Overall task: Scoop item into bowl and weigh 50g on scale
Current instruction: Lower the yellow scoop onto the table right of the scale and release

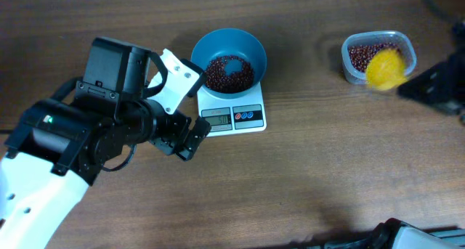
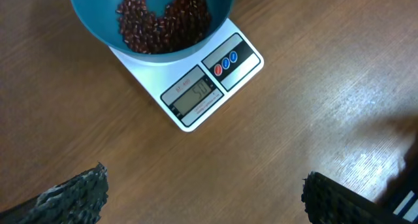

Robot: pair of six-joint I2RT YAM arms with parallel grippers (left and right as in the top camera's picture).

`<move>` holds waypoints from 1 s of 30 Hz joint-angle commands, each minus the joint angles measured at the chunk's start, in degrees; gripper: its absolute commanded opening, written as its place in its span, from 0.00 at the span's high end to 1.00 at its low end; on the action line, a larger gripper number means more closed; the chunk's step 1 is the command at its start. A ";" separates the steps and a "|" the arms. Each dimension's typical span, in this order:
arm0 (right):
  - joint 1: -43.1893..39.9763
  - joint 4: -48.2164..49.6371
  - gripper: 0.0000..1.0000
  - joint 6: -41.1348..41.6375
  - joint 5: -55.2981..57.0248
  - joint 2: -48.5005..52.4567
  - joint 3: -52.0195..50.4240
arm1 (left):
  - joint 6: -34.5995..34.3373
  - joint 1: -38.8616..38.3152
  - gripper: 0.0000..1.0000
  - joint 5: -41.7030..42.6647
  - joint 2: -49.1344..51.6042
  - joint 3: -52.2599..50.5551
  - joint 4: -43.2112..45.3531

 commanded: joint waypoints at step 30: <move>-0.31 36.17 0.96 12.39 3.93 -0.31 -35.23 | 0.90 0.11 0.01 0.63 0.13 0.87 -0.02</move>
